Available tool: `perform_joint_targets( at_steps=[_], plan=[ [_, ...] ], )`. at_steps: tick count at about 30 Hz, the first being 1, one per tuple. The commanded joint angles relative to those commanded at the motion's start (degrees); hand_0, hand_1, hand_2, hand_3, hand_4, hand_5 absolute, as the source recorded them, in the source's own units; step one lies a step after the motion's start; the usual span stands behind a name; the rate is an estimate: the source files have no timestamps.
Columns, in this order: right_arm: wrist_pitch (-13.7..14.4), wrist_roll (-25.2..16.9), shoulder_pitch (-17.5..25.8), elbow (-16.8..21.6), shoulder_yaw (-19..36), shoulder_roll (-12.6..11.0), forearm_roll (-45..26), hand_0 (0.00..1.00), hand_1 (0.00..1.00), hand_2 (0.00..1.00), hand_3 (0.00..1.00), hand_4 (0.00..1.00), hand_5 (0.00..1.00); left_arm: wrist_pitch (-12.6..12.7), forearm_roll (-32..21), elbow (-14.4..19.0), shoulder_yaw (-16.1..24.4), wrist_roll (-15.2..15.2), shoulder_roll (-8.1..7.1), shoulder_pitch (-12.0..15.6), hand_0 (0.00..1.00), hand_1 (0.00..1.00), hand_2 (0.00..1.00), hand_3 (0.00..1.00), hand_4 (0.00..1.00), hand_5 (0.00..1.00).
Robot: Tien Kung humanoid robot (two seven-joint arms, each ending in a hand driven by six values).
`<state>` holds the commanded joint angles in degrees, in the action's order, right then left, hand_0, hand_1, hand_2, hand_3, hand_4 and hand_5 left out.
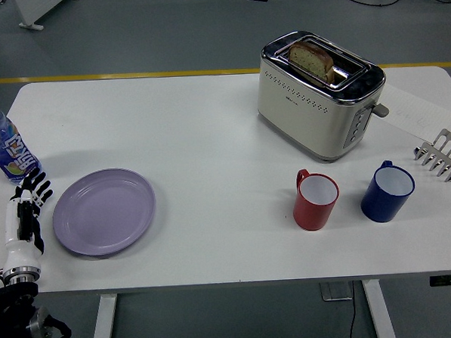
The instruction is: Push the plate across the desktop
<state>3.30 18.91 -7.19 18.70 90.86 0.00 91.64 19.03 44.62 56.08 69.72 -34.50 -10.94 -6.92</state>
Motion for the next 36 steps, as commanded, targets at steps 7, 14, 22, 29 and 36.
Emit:
perform_joint_targets(
  at_steps=[7,14,22,29,36],
  plan=[
    [-0.1,0.2,0.2,0.1,0.2,0.0,0.5,0.579,0.551,0.616,0.622,0.148,0.645,0.6,-1.6,-0.1,-2.9,-0.6,-0.05,-0.3,0.78,0.832,0.867,0.843,0.523,0.998],
    [-0.3,0.3,0.4,0.1,0.4,0.0,1.1,0.579,0.551,0.617,0.622,0.144,0.642,0.9,-1.8,-0.3,-4.6,-0.8,0.16,-1.0,0.776,0.83,0.861,0.835,0.519,0.998],
    [-0.4,0.3,0.2,0.1,0.4,0.0,1.3,0.579,0.551,0.618,0.622,0.143,0.643,1.6,-2.4,-0.8,-5.9,-1.3,0.74,-2.4,0.775,0.828,0.86,0.832,0.517,0.998],
    [-0.4,0.2,-0.1,0.1,0.5,0.0,1.3,0.579,0.551,0.618,0.623,0.142,0.642,2.1,-3.8,-1.3,-7.9,-1.7,0.92,-4.0,0.775,0.827,0.859,0.831,0.518,0.998],
    [-0.5,0.2,-0.4,0.1,0.5,0.0,1.5,0.579,0.551,0.618,0.623,0.14,0.64,2.5,-5.9,-1.4,-10.0,-2.2,0.99,-5.1,0.774,0.826,0.857,0.828,0.517,0.998]
  ],
)
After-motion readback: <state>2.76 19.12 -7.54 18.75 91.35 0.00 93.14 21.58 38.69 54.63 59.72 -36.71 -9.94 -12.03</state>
